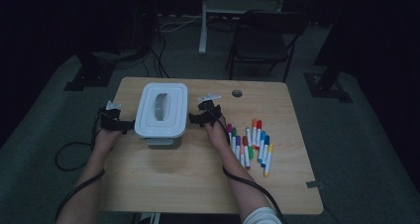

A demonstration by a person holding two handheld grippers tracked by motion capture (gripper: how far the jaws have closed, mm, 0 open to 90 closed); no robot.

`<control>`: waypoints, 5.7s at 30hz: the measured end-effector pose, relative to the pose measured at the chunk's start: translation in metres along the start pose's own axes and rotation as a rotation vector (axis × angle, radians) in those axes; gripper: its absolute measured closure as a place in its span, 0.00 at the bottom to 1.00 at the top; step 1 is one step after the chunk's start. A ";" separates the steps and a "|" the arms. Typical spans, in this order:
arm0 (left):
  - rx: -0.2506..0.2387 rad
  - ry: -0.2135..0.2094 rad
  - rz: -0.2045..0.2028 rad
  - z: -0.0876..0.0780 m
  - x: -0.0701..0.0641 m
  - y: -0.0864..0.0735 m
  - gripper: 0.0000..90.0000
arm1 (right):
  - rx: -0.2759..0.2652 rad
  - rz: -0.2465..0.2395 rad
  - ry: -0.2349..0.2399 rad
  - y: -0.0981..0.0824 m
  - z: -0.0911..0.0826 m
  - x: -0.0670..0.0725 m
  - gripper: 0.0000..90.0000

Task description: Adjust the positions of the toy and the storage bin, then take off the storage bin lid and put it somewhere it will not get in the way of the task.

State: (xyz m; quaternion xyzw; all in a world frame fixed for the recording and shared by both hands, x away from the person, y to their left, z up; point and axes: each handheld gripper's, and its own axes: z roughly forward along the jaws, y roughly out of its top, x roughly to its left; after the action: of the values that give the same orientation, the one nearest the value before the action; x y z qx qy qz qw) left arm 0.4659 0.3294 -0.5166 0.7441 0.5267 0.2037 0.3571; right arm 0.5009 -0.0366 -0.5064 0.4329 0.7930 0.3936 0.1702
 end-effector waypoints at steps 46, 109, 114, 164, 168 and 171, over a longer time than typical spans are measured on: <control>0.053 -0.125 0.157 -0.032 -0.131 -0.024 0.02 | 0.019 -0.020 0.166 -0.076 -0.091 -0.018 0.22; -0.025 -0.126 0.190 -0.049 -0.136 -0.051 0.02 | -0.004 -0.120 0.329 -0.131 -0.137 0.011 0.14; -0.037 -0.169 0.167 -0.042 -0.122 -0.049 0.02 | -0.019 -0.121 0.322 -0.131 -0.134 0.024 0.14; -0.079 -0.257 0.156 -0.164 -0.169 -0.003 0.02 | -0.042 0.097 -0.136 -0.225 -0.237 -0.125 0.14; -0.071 -0.270 0.182 -0.158 -0.182 0.003 0.02 | -0.013 0.094 -0.148 -0.231 -0.235 -0.129 0.14; -0.059 -0.262 0.207 -0.154 -0.193 0.009 0.02 | -0.003 0.111 -0.141 -0.234 -0.234 -0.130 0.14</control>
State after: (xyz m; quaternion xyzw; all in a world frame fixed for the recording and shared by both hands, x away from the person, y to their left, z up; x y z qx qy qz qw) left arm 0.2974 0.1968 -0.3941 0.8038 0.3901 0.1559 0.4214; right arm 0.3029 -0.3288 -0.5484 0.5027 0.7532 0.3719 0.2042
